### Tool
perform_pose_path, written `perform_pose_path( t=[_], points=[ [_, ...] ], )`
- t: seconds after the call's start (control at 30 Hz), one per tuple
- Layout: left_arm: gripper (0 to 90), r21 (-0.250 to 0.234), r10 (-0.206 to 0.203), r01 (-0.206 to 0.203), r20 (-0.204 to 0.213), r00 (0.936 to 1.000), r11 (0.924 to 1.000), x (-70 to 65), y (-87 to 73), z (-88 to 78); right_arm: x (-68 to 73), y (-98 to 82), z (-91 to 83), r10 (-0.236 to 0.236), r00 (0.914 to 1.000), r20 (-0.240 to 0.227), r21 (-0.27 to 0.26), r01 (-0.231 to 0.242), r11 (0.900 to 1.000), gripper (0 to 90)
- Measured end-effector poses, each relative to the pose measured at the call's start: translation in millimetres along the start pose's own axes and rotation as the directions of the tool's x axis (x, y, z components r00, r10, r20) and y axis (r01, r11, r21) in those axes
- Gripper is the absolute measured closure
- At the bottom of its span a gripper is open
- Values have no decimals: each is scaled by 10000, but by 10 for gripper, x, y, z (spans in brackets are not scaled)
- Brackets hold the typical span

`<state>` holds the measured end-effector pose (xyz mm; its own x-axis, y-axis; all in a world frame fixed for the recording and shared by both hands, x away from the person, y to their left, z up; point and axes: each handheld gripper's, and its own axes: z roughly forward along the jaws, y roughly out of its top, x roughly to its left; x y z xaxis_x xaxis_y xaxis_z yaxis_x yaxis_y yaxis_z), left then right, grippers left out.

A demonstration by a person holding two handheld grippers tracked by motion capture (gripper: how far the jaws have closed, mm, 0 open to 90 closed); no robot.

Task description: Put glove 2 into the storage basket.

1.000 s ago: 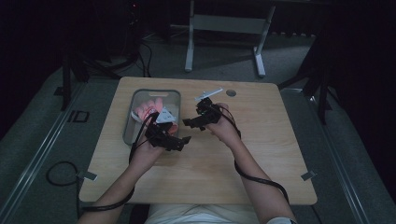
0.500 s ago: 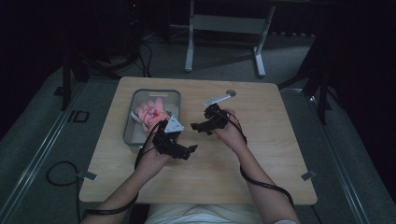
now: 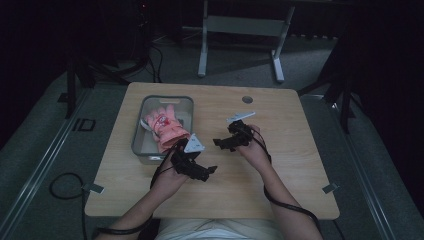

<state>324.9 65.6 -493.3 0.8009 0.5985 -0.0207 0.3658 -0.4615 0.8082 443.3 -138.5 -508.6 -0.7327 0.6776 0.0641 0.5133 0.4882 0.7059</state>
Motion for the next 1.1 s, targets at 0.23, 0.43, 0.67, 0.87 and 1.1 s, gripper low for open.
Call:
perform_pose_path(
  t=[0.23, 0.43, 0.67, 0.87, 1.1],
  points=[
    [27, 240, 341, -342, 56, 9994, 9991, -103, -91, 104, -58, -159, -7, -76, 9997, 226, -176, 80, 9998, 139],
    [27, 454, 319, -334, 352, 9989, 9984, -150, -209, 214, -117, -289, -28, 50, 9987, 515, -413, -29, 9991, 139],
    [34, 794, 668, -673, 98, 9977, 9946, -226, -351, 345, -177, -377, -92, 190, 9967, 790, -686, -135, 9976, 140],
    [34, 940, 468, -493, 290, 9985, 9944, -226, -424, 408, -250, -504, -112, 281, 9935, 1099, -633, -212, 9978, 140],
    [34, 875, 414, -434, 240, 9989, 9952, -203, -458, 411, -354, -644, -153, 417, 9868, 1565, -574, -330, 9978, 140]
  ],
)
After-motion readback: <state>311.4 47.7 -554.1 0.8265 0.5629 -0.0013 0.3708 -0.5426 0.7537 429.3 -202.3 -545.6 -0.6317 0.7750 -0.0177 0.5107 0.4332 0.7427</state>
